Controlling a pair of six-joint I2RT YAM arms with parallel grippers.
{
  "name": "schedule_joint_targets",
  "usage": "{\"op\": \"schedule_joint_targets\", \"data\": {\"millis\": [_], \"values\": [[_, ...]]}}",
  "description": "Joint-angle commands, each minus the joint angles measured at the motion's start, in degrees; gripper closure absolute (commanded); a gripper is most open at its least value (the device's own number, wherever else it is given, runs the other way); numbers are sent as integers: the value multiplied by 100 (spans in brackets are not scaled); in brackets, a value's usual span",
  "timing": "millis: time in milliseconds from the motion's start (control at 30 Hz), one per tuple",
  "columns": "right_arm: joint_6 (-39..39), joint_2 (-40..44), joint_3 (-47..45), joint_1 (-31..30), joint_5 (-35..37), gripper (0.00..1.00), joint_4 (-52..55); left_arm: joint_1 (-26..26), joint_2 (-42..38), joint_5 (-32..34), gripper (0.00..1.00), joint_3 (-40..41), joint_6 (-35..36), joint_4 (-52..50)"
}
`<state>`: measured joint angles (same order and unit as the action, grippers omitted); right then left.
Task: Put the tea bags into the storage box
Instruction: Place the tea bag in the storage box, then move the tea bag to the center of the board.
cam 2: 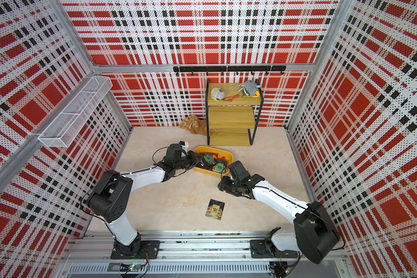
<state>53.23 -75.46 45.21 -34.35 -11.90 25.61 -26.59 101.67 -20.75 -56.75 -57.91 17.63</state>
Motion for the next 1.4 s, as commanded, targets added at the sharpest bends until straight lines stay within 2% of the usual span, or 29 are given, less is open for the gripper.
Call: {"op": "schedule_joint_targets", "data": {"millis": [0, 133, 233, 367, 500, 567, 967, 1167, 1367], "values": [[64, 67, -147, 25, -183, 40, -64, 22, 34, 5, 61, -199, 89, 191], [117, 63, -306, -22, -273, 46, -158, 13, -172, 93, 49, -185, 141, 78], [186, 10, -425, -190, -322, 62, -313, 16, -467, 197, 44, -64, 225, -75], [304, -299, -384, -675, -237, 72, -479, -27, -996, 329, 38, 316, 247, -189], [502, -669, -371, -988, -231, 90, -819, -148, -1575, 606, 34, 889, 221, -233], [530, -802, -336, -1045, -256, 96, -896, -192, -1824, 684, 33, 1163, 202, -242], [381, -1734, -43, -1171, -444, 97, -993, -807, -3140, 1116, 32, 2608, -83, -335], [279, -2045, 234, -1108, -200, 97, -986, -1371, -3548, 1400, 32, 3296, -415, -93], [214, -2316, 480, -841, -199, 97, -1171, -1663, -3742, 1530, 34, 3768, -858, 267]]}}
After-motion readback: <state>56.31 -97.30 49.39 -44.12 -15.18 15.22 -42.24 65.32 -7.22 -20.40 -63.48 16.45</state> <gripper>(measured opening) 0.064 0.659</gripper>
